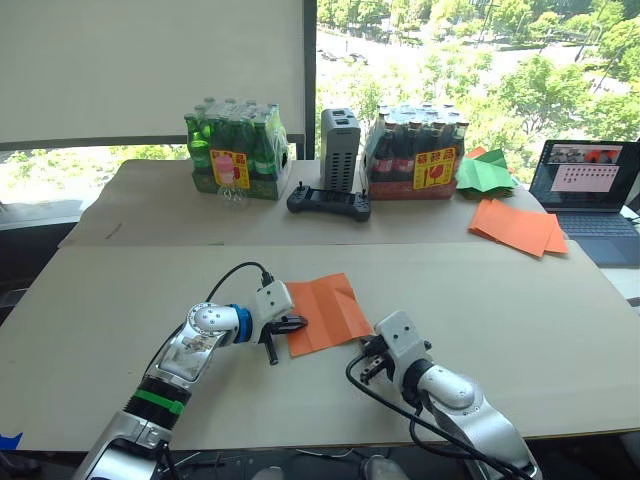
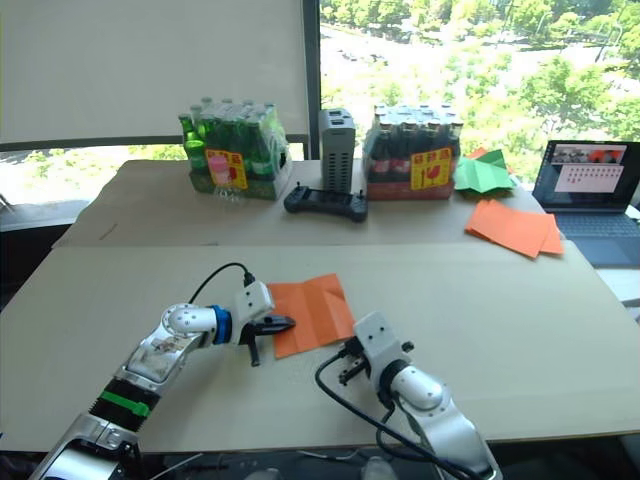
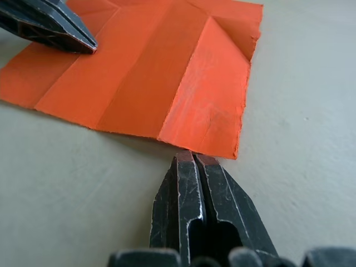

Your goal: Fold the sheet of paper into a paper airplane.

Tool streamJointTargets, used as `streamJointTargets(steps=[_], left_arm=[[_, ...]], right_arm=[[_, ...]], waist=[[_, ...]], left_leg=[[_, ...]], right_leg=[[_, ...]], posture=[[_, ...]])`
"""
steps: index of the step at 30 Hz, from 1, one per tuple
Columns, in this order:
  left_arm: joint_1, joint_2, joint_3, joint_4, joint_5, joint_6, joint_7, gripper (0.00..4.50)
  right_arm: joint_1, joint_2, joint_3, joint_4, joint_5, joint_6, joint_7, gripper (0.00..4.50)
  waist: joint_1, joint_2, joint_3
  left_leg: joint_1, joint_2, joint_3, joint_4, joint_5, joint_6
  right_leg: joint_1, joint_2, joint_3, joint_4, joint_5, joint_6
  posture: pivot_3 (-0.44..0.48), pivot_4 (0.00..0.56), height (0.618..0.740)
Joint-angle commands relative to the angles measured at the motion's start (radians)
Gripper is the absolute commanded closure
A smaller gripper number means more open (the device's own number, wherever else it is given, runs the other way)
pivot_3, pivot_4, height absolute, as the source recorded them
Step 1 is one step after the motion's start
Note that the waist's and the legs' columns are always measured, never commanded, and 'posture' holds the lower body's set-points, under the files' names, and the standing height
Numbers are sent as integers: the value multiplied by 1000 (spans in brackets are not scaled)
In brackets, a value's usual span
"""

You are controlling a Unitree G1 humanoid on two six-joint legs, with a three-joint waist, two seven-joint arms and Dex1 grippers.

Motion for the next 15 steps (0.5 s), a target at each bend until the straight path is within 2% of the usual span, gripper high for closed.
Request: streamJointTargets(steps=[1,10,15], left_arm=[[5,7,-30,24,30,11,-13,4500],[-2,11,-31,31,36,11,-21,4500],[-7,9,-31,36,39,10,-24,4500]], right_arm=[[14,60,-22,-3,22,-47,-28,4469],[1,216,-121,58,88,-132,-70,4469],[-23,231,-102,65,115,-189,-22,4469]], waist=[[-1,0,0],[-1,1,0],[-2,1,0]], left_leg=[[0,0,0,0,0,0],[0,0,0,0,0,0],[1,0,0,0,0,0]], right_leg=[[0,0,0,0,0,0],[0,0,0,0,0,0],[0,0,0,0,0,0]], posture=[[0,150,723],[0,150,723],[0,150,723]])
